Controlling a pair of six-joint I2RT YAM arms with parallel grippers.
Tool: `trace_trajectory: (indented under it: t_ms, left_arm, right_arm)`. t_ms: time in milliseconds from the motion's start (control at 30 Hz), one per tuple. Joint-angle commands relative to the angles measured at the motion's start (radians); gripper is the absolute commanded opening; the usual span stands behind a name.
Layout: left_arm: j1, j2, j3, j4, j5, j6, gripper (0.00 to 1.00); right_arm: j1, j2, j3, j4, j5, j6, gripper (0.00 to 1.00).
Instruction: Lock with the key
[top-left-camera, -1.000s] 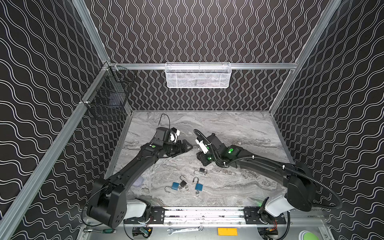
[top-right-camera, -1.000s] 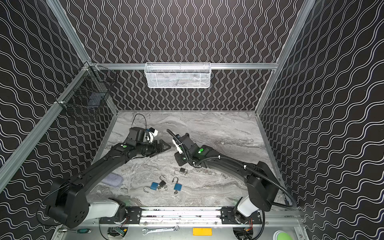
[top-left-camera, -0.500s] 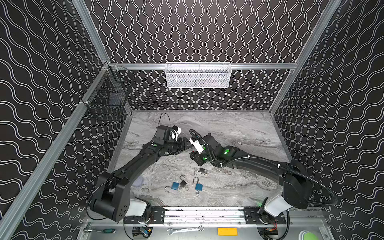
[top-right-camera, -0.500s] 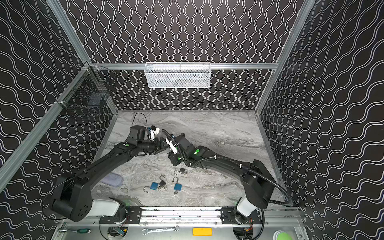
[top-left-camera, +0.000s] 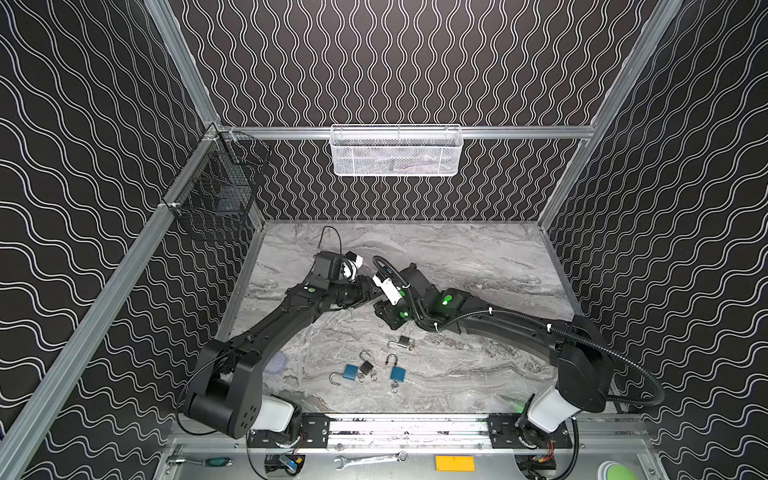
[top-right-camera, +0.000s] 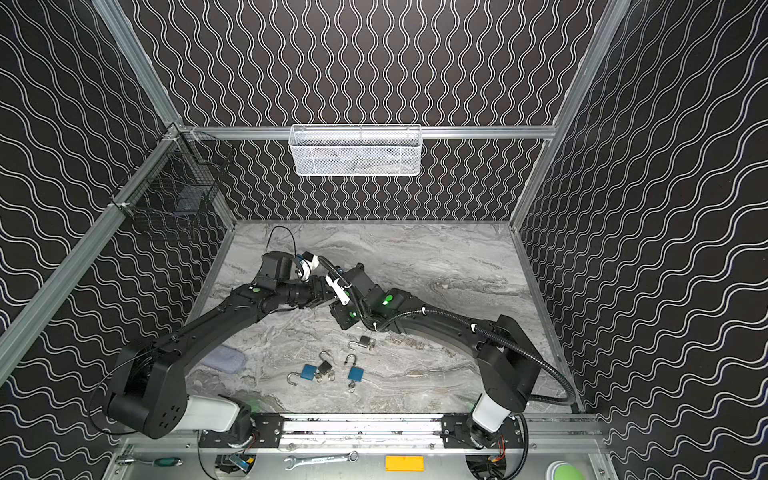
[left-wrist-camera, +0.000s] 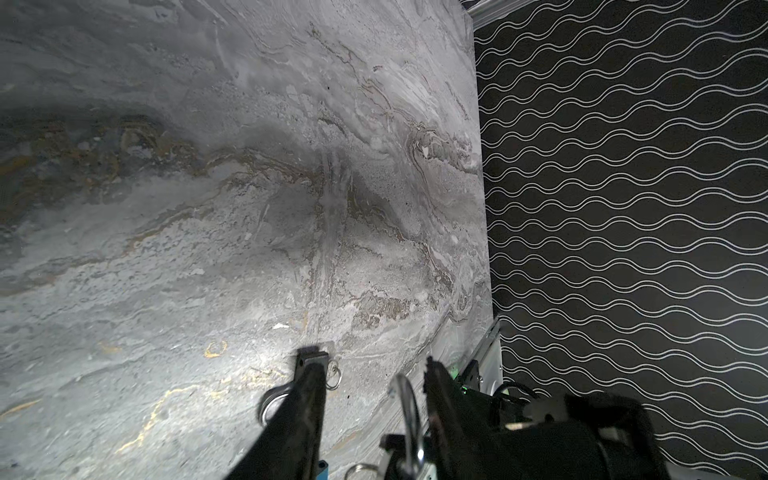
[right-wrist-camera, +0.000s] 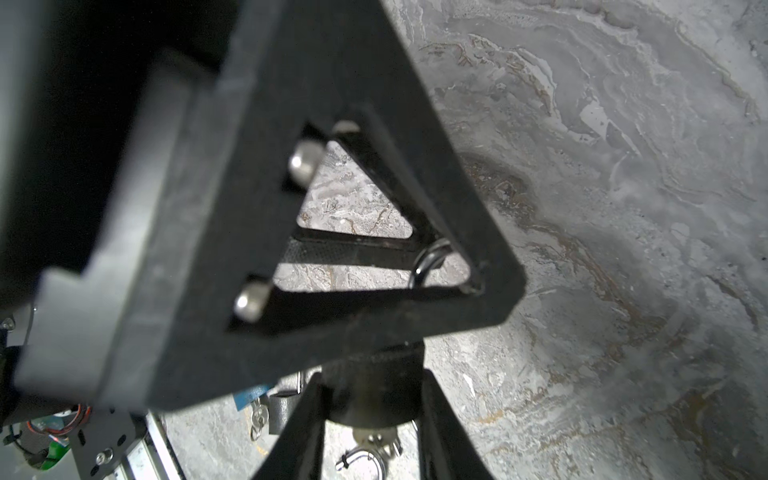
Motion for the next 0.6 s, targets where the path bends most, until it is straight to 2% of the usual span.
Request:
trace_trajectory:
  t_ms: [0,133,567]
  left_arm:
    - [0.007,-0.007,0.010,0.003,-0.012,0.033,0.41]
    - [0.009,-0.015,0.010,-0.002,-0.023,0.049,0.35]
    - [0.009,-0.018,0.003,0.031,-0.015,0.052,0.31]
  right_arm:
    - [0.001,0.004,0.012,-0.001,0.002,-0.008,0.13]
    - [0.002,0.003,0.012,-0.002,0.008,-0.007,0.13]
    - [0.007,0.004,0.016,-0.009,0.008,-0.009,0.13]
